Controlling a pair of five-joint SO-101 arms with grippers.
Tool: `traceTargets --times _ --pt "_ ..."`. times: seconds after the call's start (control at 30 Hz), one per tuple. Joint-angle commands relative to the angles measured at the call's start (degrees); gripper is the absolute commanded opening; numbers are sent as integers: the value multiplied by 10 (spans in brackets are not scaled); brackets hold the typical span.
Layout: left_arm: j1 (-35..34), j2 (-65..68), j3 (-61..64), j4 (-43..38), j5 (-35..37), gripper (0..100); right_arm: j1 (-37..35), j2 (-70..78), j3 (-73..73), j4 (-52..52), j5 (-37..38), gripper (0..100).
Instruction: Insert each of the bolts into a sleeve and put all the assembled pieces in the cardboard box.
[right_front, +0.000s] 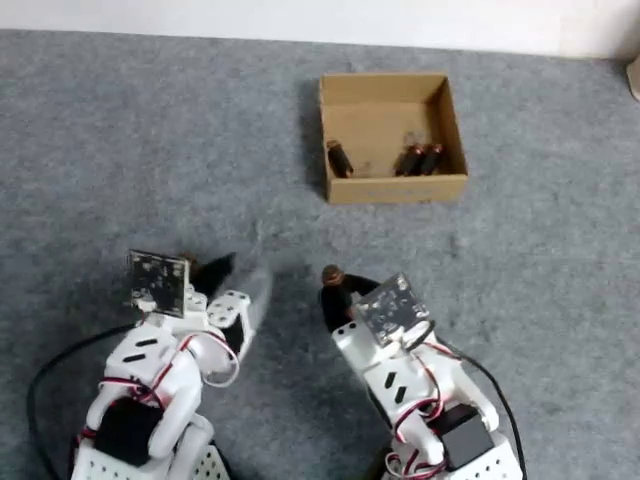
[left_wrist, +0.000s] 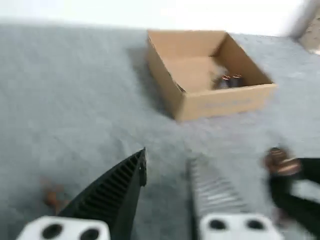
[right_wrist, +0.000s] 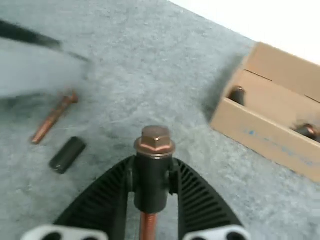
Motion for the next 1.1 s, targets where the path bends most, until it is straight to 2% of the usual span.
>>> traceTargets --times 0.0,0.2,0.33,0.53,0.77,0.93,1.07 --pt "-64 8 50 -75 -193 27 43 -7 -7 -11 5 4" --pt "-123 8 91 -115 -178 8 119 4 -6 -112 3 4" --pt "-159 8 88 -116 -161 8 136 98 -28 -145 5 4" --pt "-167 8 94 -135 -161 8 172 395 -234 -194 6 5" --pt "-164 8 104 -135 -163 8 232 817 -590 -207 3 5" --pt "-164 8 106 -135 -164 9 258 1091 -840 -128 2 5" --pt "-163 7 110 -135 -164 9 268 1241 -1011 -47 2 7"
